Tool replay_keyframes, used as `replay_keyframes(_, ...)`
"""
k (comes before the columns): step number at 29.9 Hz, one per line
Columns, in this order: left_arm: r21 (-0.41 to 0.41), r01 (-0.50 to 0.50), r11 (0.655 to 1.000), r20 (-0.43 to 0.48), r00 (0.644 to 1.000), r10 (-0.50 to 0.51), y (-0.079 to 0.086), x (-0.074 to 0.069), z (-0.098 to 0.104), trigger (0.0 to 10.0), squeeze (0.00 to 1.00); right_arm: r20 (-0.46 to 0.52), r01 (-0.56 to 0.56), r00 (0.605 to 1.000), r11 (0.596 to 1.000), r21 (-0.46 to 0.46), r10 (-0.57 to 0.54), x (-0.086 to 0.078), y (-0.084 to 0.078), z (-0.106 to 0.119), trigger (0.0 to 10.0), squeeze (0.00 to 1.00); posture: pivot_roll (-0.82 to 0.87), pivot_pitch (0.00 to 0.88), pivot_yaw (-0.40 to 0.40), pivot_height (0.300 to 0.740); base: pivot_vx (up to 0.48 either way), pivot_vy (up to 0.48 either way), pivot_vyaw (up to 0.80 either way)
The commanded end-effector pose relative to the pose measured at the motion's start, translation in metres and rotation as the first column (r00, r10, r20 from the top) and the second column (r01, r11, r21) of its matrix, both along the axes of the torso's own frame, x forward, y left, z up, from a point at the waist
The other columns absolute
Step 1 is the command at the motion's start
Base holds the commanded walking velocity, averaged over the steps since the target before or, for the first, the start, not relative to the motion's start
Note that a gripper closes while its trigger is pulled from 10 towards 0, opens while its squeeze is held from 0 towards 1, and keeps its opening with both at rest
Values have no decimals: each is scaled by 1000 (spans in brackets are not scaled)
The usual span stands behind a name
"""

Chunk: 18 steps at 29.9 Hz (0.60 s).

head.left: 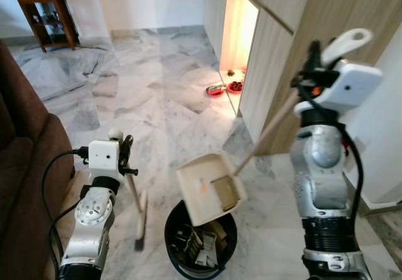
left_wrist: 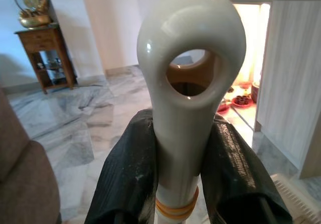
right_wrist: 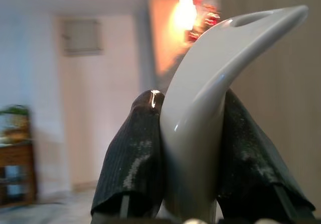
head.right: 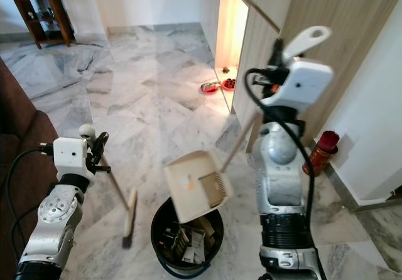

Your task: Sweep floor

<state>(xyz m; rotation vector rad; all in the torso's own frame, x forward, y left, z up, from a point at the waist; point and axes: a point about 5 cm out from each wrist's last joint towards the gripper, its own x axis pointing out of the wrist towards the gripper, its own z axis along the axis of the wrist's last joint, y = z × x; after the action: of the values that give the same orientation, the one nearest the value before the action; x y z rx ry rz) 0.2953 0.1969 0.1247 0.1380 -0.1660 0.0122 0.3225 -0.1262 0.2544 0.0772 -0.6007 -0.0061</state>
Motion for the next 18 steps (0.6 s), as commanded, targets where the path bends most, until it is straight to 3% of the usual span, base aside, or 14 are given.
replay_keyframes(1,2,18,1000,71,997,-18,-4,1,14,10000,0,114,-61,992,998,-13,62,-13,16,21,10000,0,-13,0,1,740,0,0,0)
replay_keyframes(4,0,20,1000,72,997,-20,-5,1,14,10000,0,140,-115,982,989,-90,127,-19,34,22,10000,0,-10,0,0,740,0,0,0)
replay_keyframes(5,-2,20,1000,73,997,-20,-4,1,15,10000,0,154,-151,973,979,-139,172,-25,47,21,10000,0,-10,0,0,740,0,0,0)
replay_keyframes(18,-6,25,1000,73,997,-25,-5,0,14,10000,0,225,-216,935,943,-253,274,-47,83,25,10000,0,-12,0,-2,740,0,0,0)
